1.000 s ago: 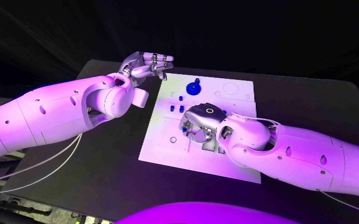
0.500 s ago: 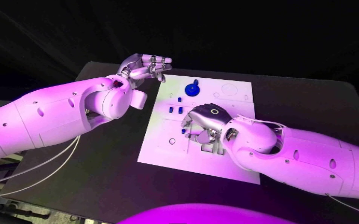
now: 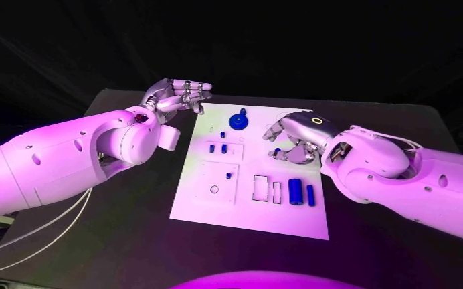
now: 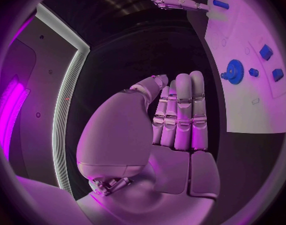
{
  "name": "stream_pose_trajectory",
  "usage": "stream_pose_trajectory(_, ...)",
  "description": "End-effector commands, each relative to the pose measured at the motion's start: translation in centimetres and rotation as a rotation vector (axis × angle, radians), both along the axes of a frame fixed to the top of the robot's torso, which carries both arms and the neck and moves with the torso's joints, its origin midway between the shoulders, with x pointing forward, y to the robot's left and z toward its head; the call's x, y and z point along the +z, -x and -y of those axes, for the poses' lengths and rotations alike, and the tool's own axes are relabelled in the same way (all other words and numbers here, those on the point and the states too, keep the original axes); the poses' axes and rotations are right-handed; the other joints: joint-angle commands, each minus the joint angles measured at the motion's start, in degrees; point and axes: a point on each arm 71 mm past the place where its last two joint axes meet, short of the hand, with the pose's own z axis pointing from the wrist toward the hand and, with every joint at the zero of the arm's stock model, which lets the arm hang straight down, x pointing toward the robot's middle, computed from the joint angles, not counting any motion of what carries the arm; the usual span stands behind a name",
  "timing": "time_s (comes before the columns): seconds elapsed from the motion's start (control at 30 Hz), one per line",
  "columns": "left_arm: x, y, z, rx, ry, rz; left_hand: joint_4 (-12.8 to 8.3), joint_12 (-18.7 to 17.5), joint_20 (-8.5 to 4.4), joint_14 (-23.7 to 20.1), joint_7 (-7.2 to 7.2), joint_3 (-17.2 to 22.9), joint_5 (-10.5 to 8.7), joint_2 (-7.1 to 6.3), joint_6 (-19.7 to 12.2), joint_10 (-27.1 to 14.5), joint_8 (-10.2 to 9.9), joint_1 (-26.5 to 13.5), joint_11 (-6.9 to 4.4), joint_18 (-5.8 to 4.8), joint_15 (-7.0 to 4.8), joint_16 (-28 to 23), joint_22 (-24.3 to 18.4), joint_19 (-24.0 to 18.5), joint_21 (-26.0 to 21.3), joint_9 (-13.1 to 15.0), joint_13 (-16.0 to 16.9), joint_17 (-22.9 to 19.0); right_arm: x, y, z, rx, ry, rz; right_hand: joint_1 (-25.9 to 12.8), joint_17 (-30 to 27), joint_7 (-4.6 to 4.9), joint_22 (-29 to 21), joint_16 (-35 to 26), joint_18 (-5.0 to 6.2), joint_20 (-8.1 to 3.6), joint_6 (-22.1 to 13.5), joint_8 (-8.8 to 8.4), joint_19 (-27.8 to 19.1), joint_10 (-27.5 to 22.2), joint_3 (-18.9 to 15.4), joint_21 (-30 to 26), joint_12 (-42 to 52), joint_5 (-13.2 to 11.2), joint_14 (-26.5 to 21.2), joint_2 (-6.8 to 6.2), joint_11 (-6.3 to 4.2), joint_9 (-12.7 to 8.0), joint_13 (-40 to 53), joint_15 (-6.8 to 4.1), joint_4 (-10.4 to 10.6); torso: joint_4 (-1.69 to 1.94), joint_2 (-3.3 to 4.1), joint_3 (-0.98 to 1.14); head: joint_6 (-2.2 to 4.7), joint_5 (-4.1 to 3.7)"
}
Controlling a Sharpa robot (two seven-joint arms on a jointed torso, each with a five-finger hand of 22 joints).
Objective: Assemble the parts on the task board
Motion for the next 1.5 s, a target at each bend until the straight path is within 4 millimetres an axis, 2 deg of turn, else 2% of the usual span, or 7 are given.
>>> stream_pose_trajectory(0.03,0.1,0.1,0.3,-0.027,0.015,0.004,-0.43,-0.31,0.17,-0.16,0.04,0.05,0.00,0.46,-0.44,-0.45,-0.20,-0.05,-0.11,0.27,0.38,-0.29,-0.05,0.11,-0.23,-0.06,-0.07,-0.06,-0.4,-0.5,1.4,-0.026,0.056,-0.086,0.29,-0.41,-0.33,4.26,-0.07,0.60,0.18,-0.66,-0.06,0.10,-1.04,-2.21,-0.75,0.43,0.53,2.07,-0.43,0.14,-0.11,-0.19,0.28,0.48,-0.12,-0.08,-0.07,0.41,-0.97)
stream_pose_trajectory(0.2,0.1,0.1,0.3,-0.026,0.015,0.005,-0.43,-0.31,0.17,-0.16,0.04,0.05,0.00,0.46,-0.44,-0.45,-0.20,-0.05,-0.11,0.27,0.38,-0.29,-0.05,0.11,-0.23,-0.06,-0.07,-0.06,-0.4,-1.0,2.6,-0.042,0.108,-0.076,1.39,-1.36,-0.90,3.42,-0.67,0.85,0.31,-1.29,-0.05,-0.27,-2.25,-5.35,-2.22,0.98,0.60,1.84,-0.16,0.32,-0.22,-0.37,0.42,1.34,-0.08,-0.05,0.06,0.41,-1.18)
stream_pose_trajectory(0.43,0.1,0.1,0.3,-0.027,0.014,0.004,-0.43,-0.31,0.17,-0.16,0.04,0.05,0.00,0.46,-0.44,-0.45,-0.20,-0.05,-0.11,0.27,0.38,-0.29,-0.05,0.11,-0.23,-0.06,-0.07,-0.06,-1.1,-1.3,2.5,-0.037,0.154,-0.081,2.25,-1.71,-1.23,3.10,-0.88,0.95,0.34,-1.24,0.06,-0.37,-2.43,-6.21,-2.79,1.45,0.71,1.78,0.34,0.32,-0.20,-0.40,0.43,1.74,0.08,-0.04,-0.04,0.35,-1.15)
stream_pose_trajectory(0.67,0.0,0.1,0.2,-0.024,0.012,0.001,-0.44,-0.30,0.18,-0.17,0.04,0.06,0.00,0.50,-0.45,-0.45,-0.18,-0.05,-0.10,0.27,0.38,-0.30,-0.05,0.10,-0.24,-0.06,-0.07,-0.07,-1.8,-1.2,1.9,-0.020,0.157,-0.094,2.96,-1.44,-1.22,3.34,-0.64,0.87,0.21,-0.89,0.16,-0.12,-1.44,-6.43,-2.44,2.43,0.77,1.90,0.98,0.05,-0.11,-0.27,0.24,2.02,-0.07,-0.02,-0.08,0.42,-0.87)
stream_pose_trajectory(0.9,0.0,0.1,0.2,-0.024,0.012,0.000,-0.46,-0.30,0.19,-0.18,0.04,0.07,-0.01,0.54,-0.46,-0.45,-0.16,-0.06,-0.10,0.27,0.40,-0.32,-0.06,0.09,-0.26,-0.06,-0.06,-0.08,-1.9,-1.2,1.2,-0.012,0.141,-0.092,4.04,-1.18,-0.78,4.77,-0.41,0.40,-0.24,0.08,0.32,0.87,1.24,-5.38,-0.20,3.66,0.90,2.03,2.46,-0.56,0.08,-0.18,-0.22,2.20,-0.03,-0.03,-0.09,0.39,-0.87)
stream_pose_trajectory(1.13,0.0,0.1,0.2,-0.024,0.011,-0.001,-0.46,-0.30,0.19,-0.18,0.04,0.07,-0.01,0.54,-0.46,-0.45,-0.16,-0.06,-0.10,0.27,0.40,-0.32,-0.06,0.09,-0.26,-0.06,-0.06,-0.08,-2.1,-1.3,0.9,-0.010,0.138,-0.093,4.94,-0.50,-0.30,5.97,0.14,0.03,-0.79,2.00,0.73,1.59,3.92,-2.88,1.63,3.63,0.74,2.27,4.06,-1.29,0.44,-0.54,-0.79,2.49,-0.04,0.00,-0.04,0.43,-0.87)
stream_pose_trajectory(1.5,0.0,0.1,0.2,-0.026,0.011,-0.004,-0.48,-0.28,0.22,-0.17,0.06,0.15,0.00,0.77,-0.48,-0.46,-0.10,-0.05,-0.09,0.28,0.41,-0.33,-0.07,0.08,-0.29,-0.04,-0.05,-0.11,-2.3,-1.5,0.5,-0.014,0.138,-0.099,5.18,-0.10,-0.06,6.89,0.49,-0.26,-1.14,3.85,1.10,2.05,5.77,-0.92,2.98,3.03,0.41,2.39,4.44,-1.67,0.84,-1.03,-1.17,2.68,-0.05,-0.04,-0.03,0.22,-0.96)
